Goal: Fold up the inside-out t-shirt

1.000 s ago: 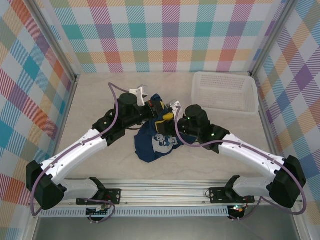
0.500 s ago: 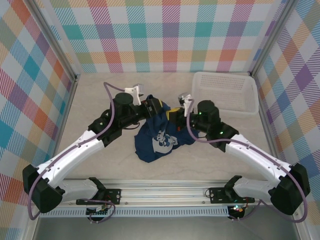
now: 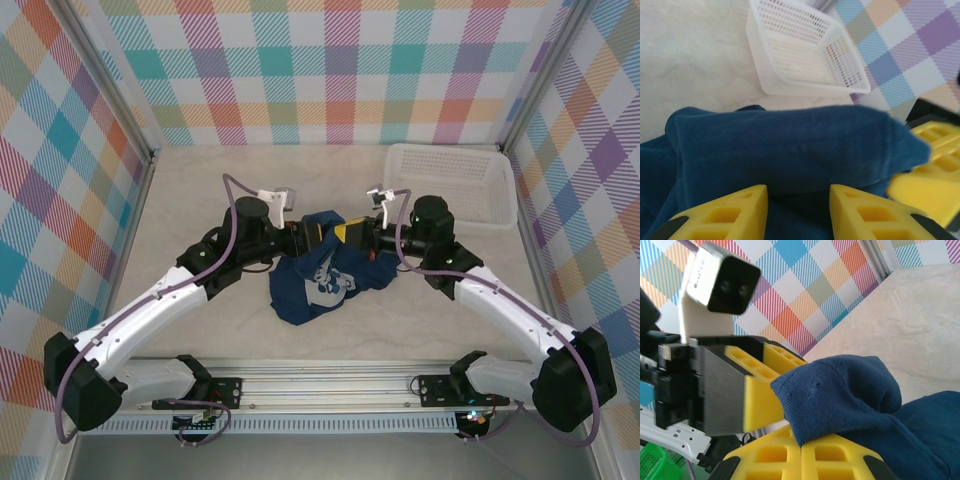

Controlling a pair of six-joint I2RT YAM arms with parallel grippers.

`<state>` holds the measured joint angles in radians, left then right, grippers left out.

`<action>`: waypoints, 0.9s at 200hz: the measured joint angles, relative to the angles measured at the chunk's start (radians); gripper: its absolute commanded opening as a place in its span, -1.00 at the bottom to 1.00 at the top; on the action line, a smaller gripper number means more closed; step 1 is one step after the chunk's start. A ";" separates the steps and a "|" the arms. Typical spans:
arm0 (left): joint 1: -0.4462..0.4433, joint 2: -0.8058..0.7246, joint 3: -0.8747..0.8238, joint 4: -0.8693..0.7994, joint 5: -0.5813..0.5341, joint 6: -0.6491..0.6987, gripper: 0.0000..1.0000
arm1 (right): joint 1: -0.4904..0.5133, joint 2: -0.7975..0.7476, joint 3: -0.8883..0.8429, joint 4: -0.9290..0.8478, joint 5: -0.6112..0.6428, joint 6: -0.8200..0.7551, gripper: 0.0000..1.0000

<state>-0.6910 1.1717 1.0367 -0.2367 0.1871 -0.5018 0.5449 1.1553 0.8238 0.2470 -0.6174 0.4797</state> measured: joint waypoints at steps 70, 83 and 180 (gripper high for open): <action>0.000 0.072 0.039 -0.017 -0.003 0.031 0.02 | -0.014 0.000 0.000 0.000 -0.063 0.000 -1.00; 0.000 0.084 0.049 -0.016 -0.016 0.037 0.06 | -0.014 0.000 0.000 0.000 -0.076 0.000 -1.00; 0.024 0.208 0.161 0.010 0.068 0.117 -1.00 | -0.032 -0.031 0.021 -0.180 0.005 -0.103 -1.00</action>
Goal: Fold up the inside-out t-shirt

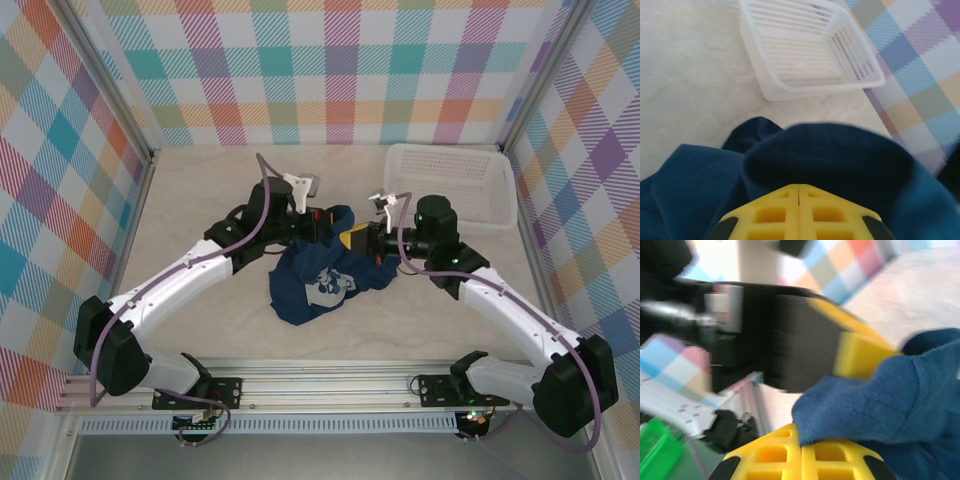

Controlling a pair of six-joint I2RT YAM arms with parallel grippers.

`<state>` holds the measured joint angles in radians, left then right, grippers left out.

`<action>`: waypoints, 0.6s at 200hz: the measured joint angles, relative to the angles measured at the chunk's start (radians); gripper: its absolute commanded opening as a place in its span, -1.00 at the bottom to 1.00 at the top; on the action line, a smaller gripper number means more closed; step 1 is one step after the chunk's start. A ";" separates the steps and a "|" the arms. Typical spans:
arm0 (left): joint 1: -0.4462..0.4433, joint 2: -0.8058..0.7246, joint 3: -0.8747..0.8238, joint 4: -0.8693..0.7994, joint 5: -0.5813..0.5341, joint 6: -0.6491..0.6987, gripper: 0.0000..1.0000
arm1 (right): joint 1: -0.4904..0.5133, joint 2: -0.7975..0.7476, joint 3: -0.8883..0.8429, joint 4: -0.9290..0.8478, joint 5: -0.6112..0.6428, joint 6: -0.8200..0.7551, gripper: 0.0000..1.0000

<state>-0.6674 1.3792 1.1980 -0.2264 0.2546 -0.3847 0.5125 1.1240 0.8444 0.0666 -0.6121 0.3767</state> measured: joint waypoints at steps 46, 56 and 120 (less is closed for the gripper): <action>0.093 -0.174 -0.070 0.108 0.223 -0.069 -1.00 | -0.009 0.002 0.085 -0.201 0.219 -0.041 -1.00; 0.095 -0.195 -0.072 0.122 0.233 -0.076 -1.00 | -0.008 0.004 0.084 -0.208 0.211 -0.053 -1.00; 0.092 -0.066 -0.070 0.022 0.205 -0.092 -0.16 | -0.008 -0.028 0.020 -0.098 0.030 -0.108 -1.00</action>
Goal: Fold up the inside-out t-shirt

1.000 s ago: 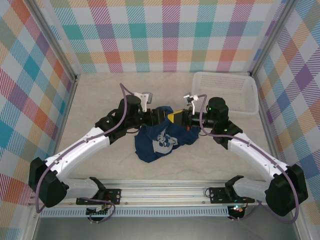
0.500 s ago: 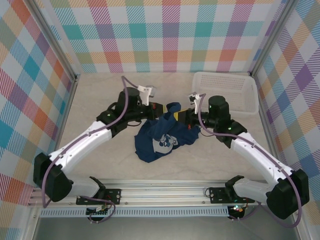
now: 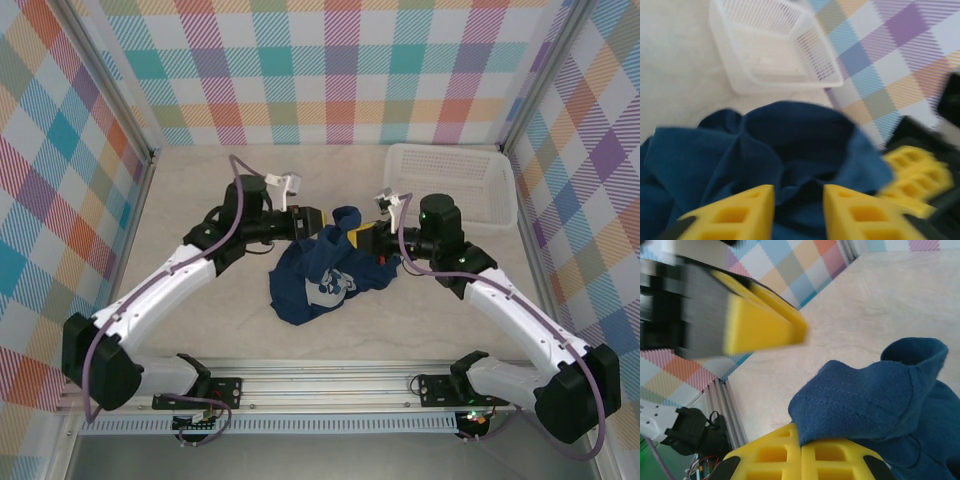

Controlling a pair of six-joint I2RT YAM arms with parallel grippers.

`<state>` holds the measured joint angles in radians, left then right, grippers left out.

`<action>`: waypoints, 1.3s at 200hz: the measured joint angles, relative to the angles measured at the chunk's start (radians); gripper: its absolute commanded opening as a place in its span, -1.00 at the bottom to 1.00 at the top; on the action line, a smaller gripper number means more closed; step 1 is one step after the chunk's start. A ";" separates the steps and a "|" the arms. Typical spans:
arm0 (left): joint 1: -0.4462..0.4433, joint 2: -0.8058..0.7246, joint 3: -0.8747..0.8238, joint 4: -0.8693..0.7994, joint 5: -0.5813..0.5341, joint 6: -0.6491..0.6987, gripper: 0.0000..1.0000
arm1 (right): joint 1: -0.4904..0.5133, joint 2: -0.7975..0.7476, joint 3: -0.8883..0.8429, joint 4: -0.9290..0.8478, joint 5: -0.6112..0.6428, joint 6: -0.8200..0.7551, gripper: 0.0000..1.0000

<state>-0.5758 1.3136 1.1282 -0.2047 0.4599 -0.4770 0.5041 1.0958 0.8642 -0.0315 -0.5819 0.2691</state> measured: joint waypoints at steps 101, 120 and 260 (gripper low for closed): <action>-0.025 0.100 0.004 -0.030 0.036 0.005 -0.56 | 0.000 0.000 -0.008 0.040 -0.037 0.003 -1.00; -0.025 0.106 0.014 -0.029 0.037 0.010 -0.73 | 0.000 0.000 -0.009 0.041 -0.039 0.003 -1.00; 0.031 -0.189 -0.087 0.175 0.040 0.020 -1.00 | 0.000 -0.060 -0.132 0.039 0.148 0.031 -0.90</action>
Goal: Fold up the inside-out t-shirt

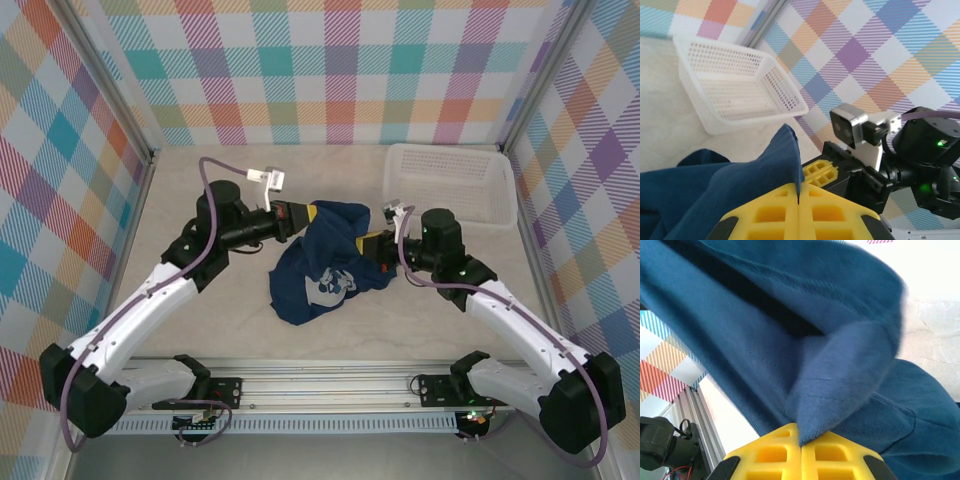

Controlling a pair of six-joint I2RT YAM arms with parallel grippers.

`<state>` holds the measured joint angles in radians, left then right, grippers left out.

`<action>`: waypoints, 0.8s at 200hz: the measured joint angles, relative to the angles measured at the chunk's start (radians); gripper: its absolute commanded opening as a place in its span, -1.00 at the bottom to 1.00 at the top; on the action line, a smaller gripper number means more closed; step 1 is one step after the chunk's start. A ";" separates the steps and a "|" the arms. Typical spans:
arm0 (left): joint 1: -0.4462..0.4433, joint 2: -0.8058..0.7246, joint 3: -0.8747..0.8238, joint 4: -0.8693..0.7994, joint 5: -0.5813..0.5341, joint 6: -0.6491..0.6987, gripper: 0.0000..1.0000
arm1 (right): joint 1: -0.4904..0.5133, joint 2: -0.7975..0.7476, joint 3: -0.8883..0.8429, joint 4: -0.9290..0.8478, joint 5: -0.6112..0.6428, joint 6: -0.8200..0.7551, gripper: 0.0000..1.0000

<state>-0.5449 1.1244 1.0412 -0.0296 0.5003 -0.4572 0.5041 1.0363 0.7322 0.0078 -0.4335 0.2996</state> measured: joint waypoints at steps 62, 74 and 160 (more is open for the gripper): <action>0.010 -0.064 -0.090 0.036 0.007 0.088 -1.00 | 0.000 -0.031 -0.050 0.026 -0.077 -0.051 -0.36; 0.011 -0.077 -0.120 0.037 0.014 0.111 -1.00 | 0.000 -0.053 -0.050 -0.009 -0.065 -0.072 -0.26; 0.011 -0.105 -0.206 0.036 0.043 0.199 -1.00 | -0.002 0.167 0.146 -0.116 -0.011 -0.100 0.21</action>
<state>-0.5339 1.0191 0.8349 0.0067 0.5430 -0.2581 0.5022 1.2037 0.8780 -0.1081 -0.4446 0.1997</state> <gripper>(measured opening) 0.049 0.610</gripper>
